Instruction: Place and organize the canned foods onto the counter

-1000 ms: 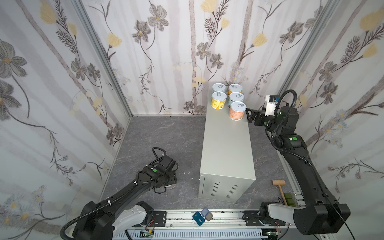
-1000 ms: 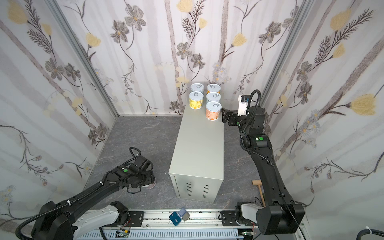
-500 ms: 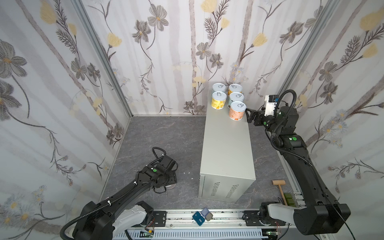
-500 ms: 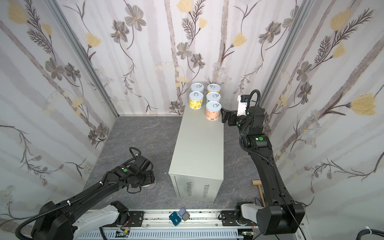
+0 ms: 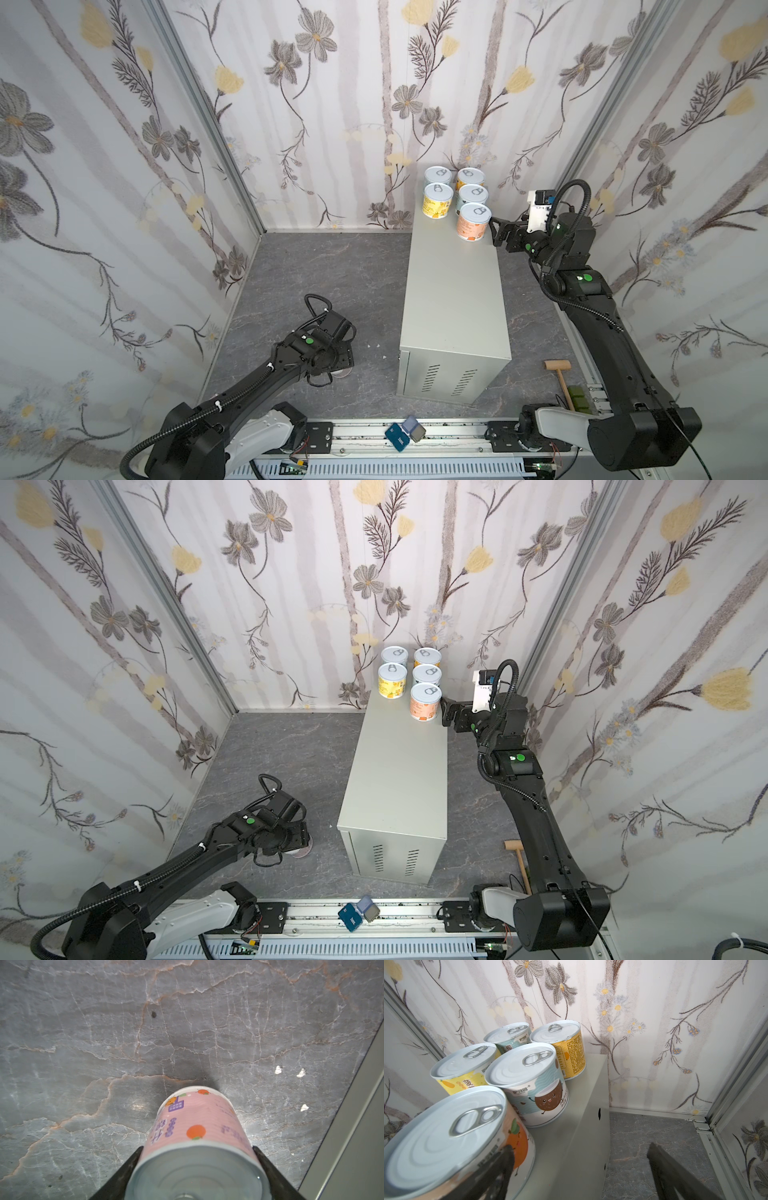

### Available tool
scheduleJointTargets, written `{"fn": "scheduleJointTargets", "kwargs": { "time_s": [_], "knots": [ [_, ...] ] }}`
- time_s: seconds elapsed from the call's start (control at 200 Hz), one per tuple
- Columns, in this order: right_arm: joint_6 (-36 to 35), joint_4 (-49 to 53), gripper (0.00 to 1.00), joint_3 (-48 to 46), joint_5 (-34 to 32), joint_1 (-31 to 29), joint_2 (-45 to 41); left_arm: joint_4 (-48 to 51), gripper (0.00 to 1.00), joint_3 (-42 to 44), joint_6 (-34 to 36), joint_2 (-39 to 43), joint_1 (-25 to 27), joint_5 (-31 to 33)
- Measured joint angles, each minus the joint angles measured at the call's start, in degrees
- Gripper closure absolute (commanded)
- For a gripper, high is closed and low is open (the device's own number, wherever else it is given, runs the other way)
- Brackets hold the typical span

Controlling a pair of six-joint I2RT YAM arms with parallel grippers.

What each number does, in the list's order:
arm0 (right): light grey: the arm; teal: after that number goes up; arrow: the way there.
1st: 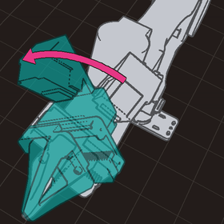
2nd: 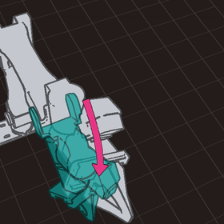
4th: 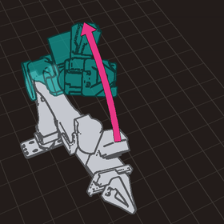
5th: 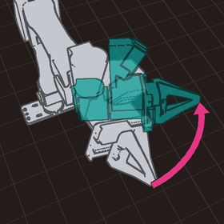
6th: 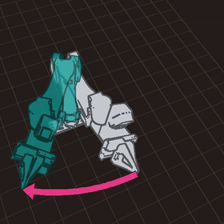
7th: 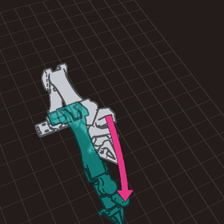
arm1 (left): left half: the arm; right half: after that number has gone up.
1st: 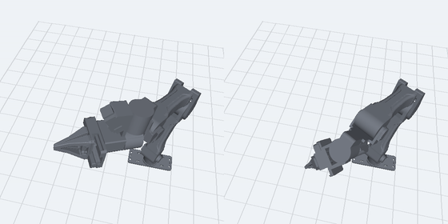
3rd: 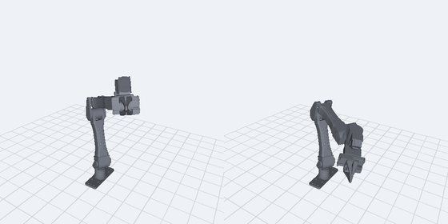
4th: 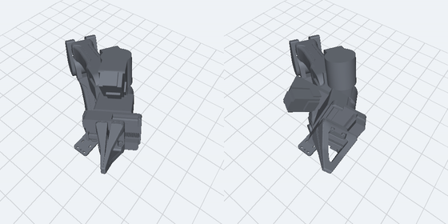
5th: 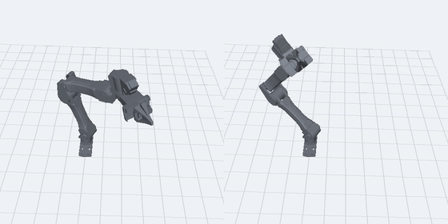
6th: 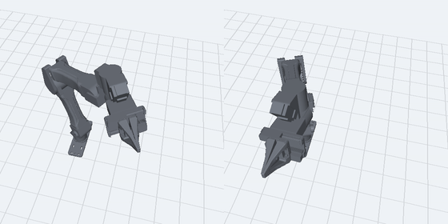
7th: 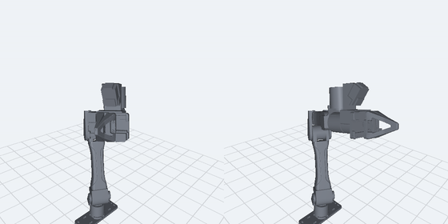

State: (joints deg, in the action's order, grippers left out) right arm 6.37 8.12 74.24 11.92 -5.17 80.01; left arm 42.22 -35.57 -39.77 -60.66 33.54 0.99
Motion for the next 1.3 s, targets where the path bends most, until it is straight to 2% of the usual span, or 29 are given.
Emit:
{"fn": "scheduleJointTargets", "kwargs": {
  "time_s": [0.355,0.465,0.979,1.299],
  "knots": [
    [-0.42,0.48,0.00,0.00,-1.84,0.28,-0.39,0.04,0.33,-0.11,0.00,0.74,-0.02,-0.20],
    [-0.42,1.29,0.00,0.00,-2.51,0.70,-1.14,1.75,0.34,-3.08,0.63,0.85,-0.02,-0.20],
    [0.70,2.56,0.00,-1.55,-5.27,2.40,-7.78,17.90,0.36,-39.10,14.21,-3.50,-0.11,3.63],
    [1.70,3.37,0.00,-5.33,-4.72,2.51,-14.40,24.02,0.37,-59.17,22.18,-7.96,0.94,-0.87]
  ]
}}
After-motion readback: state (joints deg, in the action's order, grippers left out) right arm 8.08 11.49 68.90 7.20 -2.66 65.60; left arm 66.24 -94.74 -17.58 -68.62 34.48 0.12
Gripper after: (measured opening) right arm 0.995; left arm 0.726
